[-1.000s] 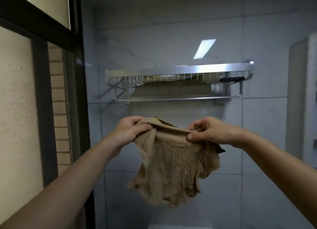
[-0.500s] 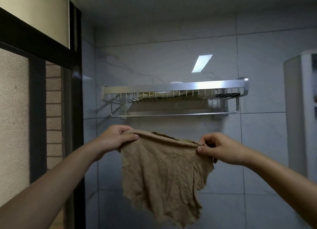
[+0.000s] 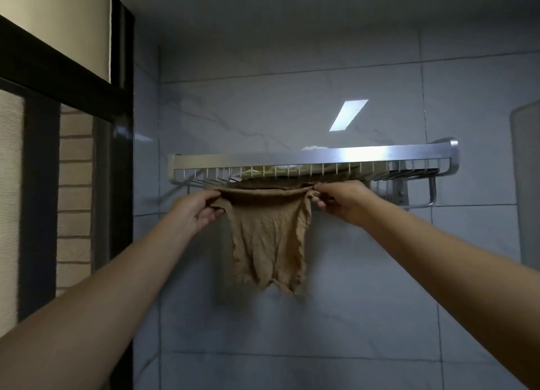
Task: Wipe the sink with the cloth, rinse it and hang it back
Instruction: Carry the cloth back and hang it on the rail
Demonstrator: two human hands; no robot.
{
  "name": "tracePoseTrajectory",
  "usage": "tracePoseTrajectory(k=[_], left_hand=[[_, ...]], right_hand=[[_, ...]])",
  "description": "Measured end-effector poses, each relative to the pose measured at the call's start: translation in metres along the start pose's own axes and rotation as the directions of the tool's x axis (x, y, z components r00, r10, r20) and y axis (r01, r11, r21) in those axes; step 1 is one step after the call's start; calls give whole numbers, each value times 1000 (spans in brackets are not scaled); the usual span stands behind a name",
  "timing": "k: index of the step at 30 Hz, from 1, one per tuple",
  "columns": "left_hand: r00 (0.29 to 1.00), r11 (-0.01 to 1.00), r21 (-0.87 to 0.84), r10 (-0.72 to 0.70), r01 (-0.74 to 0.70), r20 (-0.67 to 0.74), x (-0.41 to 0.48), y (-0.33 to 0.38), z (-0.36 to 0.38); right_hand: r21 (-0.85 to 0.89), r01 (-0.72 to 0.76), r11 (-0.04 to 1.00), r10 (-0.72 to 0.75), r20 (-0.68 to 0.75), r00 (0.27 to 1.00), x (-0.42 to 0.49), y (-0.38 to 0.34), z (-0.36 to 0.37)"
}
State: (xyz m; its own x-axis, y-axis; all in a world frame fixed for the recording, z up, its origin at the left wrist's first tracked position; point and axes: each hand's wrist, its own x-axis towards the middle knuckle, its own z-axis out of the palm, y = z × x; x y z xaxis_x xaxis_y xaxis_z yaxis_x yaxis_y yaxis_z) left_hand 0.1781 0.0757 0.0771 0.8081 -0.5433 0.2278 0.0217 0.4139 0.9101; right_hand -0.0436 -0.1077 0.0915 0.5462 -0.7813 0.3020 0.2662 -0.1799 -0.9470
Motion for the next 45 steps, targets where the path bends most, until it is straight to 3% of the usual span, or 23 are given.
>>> tracePoseTrajectory(k=[2,4,6,8,10,12,13,16,21,27,31,35,40,45], left_hand=[[993,994,91,76,-68,-89,17,-8,-1],[969,961,211,207,-176,-136,28,-11,-2],[914,842,458,382,-284,-134,38,-12,-3],[831,555,768,554,-319,-55,40,-16,-4],[785,350,879,617,-324,44,44,-21,-5],[773,258,902,623,-345,118,50,-26,-6],[751,224,901,643,-371,150,51,-29,-6],[641,121,889,735,-442,219,54,-35,-9],[538,75,828,792,-555,289,53,-44,-21],[396,-180,781,781,-598,482,45,-53,-28],[268,-389,641,676,-661,686,36,-68,-28],[282,-408,614,627,-675,726,39,-72,-33],[350,-360,625,589,-693,728,41,-51,-29],[411,-367,619,503,-694,760,46,-37,-37]], right_hand=[[-2,41,999,-41,-79,996,14,10,2],[-245,170,954,-212,-156,965,27,20,0],[-582,251,774,-398,-139,907,32,27,-3],[-755,265,599,-489,-83,868,30,31,-4],[-879,268,396,-571,-7,821,28,36,-1],[-954,256,152,-652,98,752,28,38,4],[-963,255,91,-678,128,724,28,38,5],[-957,261,129,-693,102,714,33,37,0],[-839,495,226,-780,148,607,36,53,-20],[-768,638,-55,-759,448,473,29,61,-14],[-757,618,-214,-695,562,448,18,65,8],[-765,607,-218,-690,560,458,22,69,15],[-767,634,-101,-556,572,603,30,48,4],[-770,613,-176,-518,602,608,30,44,-19]])
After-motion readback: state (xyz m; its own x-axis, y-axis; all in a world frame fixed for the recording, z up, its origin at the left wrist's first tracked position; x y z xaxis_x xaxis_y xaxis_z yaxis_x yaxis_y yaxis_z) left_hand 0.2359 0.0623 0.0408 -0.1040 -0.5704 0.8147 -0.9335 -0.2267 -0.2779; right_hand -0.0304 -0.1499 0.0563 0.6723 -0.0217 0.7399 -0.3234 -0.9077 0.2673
